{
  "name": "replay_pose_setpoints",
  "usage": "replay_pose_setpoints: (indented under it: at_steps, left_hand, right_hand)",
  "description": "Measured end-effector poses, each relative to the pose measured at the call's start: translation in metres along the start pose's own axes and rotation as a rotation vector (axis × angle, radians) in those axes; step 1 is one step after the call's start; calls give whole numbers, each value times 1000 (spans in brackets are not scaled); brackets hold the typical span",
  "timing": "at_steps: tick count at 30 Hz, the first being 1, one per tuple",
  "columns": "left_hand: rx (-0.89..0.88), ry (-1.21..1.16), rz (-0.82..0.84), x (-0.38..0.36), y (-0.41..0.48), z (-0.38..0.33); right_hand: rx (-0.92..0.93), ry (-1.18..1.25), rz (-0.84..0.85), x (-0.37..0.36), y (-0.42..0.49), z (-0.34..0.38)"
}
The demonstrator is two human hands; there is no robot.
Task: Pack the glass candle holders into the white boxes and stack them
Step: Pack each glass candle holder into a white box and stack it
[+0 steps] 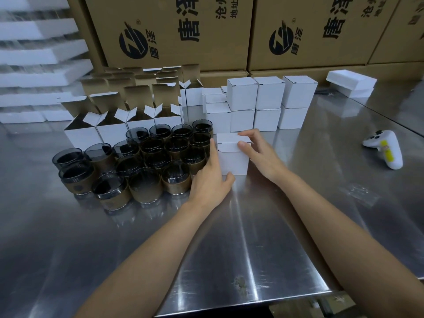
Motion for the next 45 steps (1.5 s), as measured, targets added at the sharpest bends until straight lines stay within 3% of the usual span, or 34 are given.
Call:
replay_pose_setpoints:
  at_steps: [7,16,24,30,37,45]
  left_hand:
    - [3,-11,-3,-1,0,1]
    - [-101,-54,-14,3,-3,-2]
    - [-103,-108,-8,2,0,-2]
    - [-84,-132,-20,3,0,-3]
    - [-33,-137,11,5,-5,-5]
    - [11,-242,36,5,-4,-3]
  right_hand:
    - [-21,-9,-8,-1,0,1]
    - [-168,352,99,-17,-1,-2]
    - [-202,415,108,-19,0,-1]
    - [-190,272,53,-20,1,-1]
    - [-123,364,119,-3,-3,-12]
    - [-26,84,114,-4,-5,-12]
Point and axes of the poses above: each hand's wrist, its own y-axis towards the middle knuckle, its own x-axis out of the back of the hand, z = x × y, the point moved 3 cm from there along y, towards the middle knuckle, and after that the axes turned 1 degree about x, right-handed, at the moved point
